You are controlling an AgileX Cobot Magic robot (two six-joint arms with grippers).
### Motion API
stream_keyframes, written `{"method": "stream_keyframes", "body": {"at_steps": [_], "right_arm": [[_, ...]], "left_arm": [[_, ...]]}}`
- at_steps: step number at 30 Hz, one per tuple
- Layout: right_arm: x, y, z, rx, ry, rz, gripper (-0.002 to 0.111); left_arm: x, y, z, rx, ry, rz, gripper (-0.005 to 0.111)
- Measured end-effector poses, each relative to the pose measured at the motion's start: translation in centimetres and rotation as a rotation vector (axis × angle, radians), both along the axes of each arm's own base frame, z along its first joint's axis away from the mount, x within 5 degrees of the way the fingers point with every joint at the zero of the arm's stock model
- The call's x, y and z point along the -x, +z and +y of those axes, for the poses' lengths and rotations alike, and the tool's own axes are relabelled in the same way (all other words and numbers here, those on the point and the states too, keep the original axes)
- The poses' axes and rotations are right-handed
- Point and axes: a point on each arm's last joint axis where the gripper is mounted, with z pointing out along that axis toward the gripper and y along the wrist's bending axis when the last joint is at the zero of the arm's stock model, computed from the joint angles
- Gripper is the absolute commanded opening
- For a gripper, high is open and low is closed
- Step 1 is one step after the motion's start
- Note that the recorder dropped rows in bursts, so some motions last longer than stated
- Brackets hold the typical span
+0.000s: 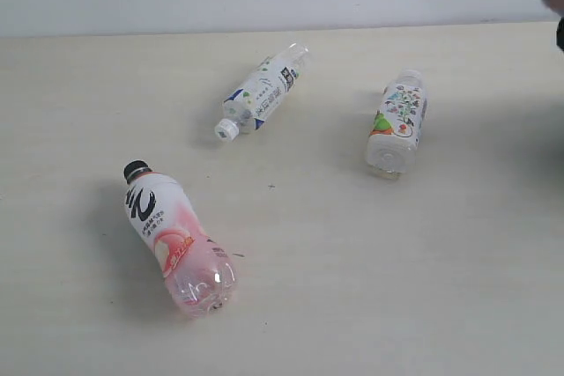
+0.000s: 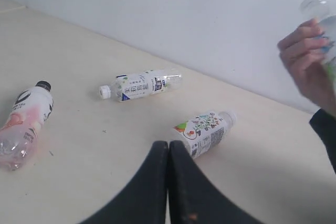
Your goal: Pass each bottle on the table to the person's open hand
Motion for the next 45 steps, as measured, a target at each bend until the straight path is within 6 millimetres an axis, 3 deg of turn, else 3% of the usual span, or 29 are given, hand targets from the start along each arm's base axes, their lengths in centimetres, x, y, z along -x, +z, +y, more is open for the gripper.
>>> {"method": "stream_keyframes", "body": {"at_steps": [45], "right_arm": [[-0.16,-0.04,-0.03,-0.057,-0.02,0.0,0.0]], "left_arm": [[0.0,0.0,0.0,0.0,0.0,0.0,0.0]]}}
